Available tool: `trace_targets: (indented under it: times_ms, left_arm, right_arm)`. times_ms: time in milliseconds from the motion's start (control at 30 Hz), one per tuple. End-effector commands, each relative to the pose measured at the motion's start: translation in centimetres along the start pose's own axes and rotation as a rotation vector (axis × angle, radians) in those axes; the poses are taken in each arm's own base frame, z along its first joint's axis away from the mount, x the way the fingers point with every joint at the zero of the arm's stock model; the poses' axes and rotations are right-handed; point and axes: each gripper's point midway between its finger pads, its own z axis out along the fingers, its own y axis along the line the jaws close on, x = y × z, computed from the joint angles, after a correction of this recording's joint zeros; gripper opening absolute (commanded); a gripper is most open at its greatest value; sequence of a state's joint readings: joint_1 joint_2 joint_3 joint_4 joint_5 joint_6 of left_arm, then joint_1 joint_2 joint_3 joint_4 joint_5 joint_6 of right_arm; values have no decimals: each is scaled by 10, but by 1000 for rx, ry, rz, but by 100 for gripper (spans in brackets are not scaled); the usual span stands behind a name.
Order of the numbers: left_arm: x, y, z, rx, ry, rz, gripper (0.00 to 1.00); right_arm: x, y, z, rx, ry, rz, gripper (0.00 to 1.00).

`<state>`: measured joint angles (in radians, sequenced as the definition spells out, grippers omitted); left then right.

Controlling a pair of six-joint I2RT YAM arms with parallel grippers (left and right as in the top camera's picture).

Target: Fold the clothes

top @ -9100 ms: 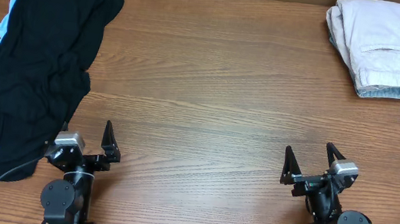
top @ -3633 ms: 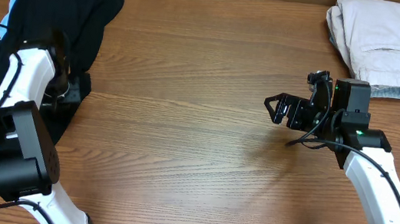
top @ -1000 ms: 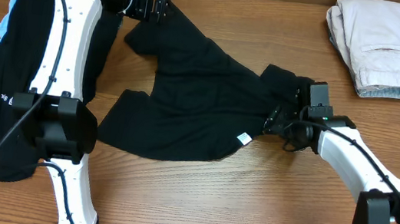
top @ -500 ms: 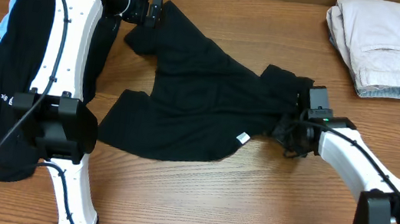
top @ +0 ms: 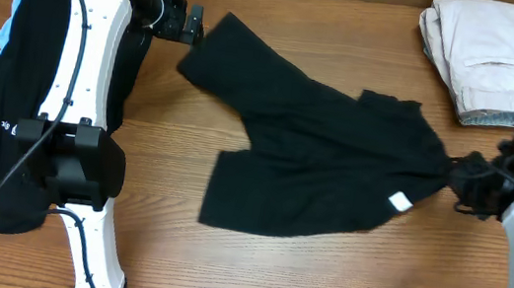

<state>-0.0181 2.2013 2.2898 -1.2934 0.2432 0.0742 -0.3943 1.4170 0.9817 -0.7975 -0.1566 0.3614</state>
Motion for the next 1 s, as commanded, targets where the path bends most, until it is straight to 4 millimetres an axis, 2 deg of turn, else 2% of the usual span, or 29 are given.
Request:
trace_targets:
  times_ms: [0,33,67,100,133,167,200,267,433,700,833,967]
  left_arm:
    - [4,-1,-4,-12,9,-2,100]
    - [7,0,-2,-11,22,-5,100]
    - [11,0,3,-9,38,-10,100]
    - [15,0,9,-2,52,-20,100]
    - [20,0,16,2,65,-34,100]
    - [23,0,22,3,78,-43,99]
    - [27,1,29,4,89,-52,97]
    - [36,0,47,5,109,-63,92]
    - [46,0,83,7,106,-79,79]
    - [49,-8,125,-59,47,-1,76]
    - [49,-5,137,-137,17,31,76]
    - [48,2,142,-179,-1,37,76]
  right_arm:
    - [-26,-10,-7,-8,-77,5,4]
    - [-30,-12,-7,-7,-87,14,6]
    - [-33,-15,-8,-6,-95,24,16]
    - [-34,-17,-9,-7,-99,35,34]
    - [-34,-17,-9,-14,-96,38,58]
    - [-34,-16,-9,-25,-91,39,72]
    - [-32,-14,-9,-36,-82,39,82]
    - [-28,-9,-9,-66,-62,39,91]
    - [-18,5,-9,-132,-16,28,93]
    - [-6,24,-6,-155,14,-25,91]
    - [-6,31,-5,-168,7,-49,91]
    - [-6,30,-5,-159,4,-49,91]
